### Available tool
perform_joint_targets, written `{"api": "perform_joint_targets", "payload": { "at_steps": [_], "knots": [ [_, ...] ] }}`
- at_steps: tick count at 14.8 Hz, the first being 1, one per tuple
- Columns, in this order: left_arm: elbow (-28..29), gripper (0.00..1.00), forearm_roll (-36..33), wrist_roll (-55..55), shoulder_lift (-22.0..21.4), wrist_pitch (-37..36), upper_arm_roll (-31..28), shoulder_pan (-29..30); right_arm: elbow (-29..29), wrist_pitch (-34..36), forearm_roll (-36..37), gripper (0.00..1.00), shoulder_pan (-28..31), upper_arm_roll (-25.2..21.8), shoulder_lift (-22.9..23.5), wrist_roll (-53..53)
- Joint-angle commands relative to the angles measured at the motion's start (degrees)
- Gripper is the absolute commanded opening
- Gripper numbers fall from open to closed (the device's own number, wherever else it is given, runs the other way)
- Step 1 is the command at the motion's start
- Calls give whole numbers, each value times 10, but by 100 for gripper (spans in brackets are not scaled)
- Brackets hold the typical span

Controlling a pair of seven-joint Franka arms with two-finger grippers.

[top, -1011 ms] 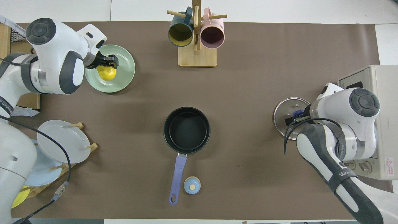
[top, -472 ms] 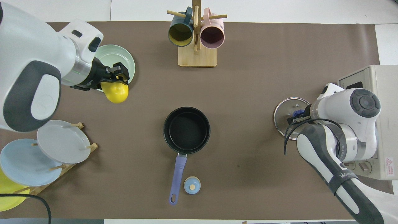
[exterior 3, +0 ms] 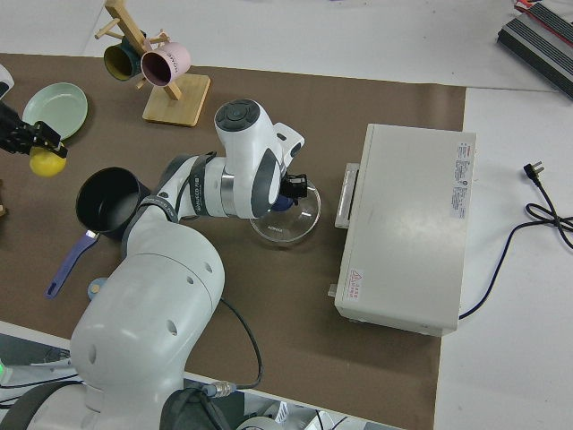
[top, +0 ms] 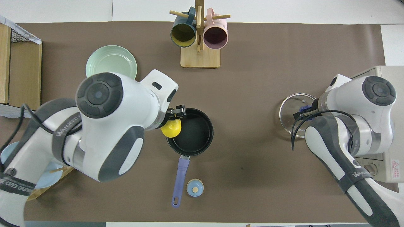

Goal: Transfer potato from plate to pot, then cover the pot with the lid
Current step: 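Lower the potato into the pot while the right gripper grasps the lid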

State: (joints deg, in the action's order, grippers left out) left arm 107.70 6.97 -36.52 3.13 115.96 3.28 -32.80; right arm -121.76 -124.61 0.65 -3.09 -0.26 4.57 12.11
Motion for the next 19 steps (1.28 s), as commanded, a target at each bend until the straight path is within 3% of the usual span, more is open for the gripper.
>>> {"api": "perform_joint_targets", "payload": {
  "at_steps": [1,3,5,6,12,19],
  "knots": [
    [67,0,9,-5,-4,76,-12,-36,71,59,-15,36,-5,3,13,14],
    [71,0,5,-7,27,101,-13,-56,124,122,-21,20,-9,9,14,13],
    [94,0,1,-5,29,133,-13,-60,201,212,-47,2,-10,9,16,4],
    [100,0,-8,-4,34,144,-13,-60,225,233,-46,0,-12,10,18,-8],
    [106,0,-41,19,72,186,-13,-64,286,316,-40,0,-18,10,17,-18],
    [108,0,-70,21,97,210,-13,-67,268,301,-38,0,-33,10,13,-37]
  ]
}}
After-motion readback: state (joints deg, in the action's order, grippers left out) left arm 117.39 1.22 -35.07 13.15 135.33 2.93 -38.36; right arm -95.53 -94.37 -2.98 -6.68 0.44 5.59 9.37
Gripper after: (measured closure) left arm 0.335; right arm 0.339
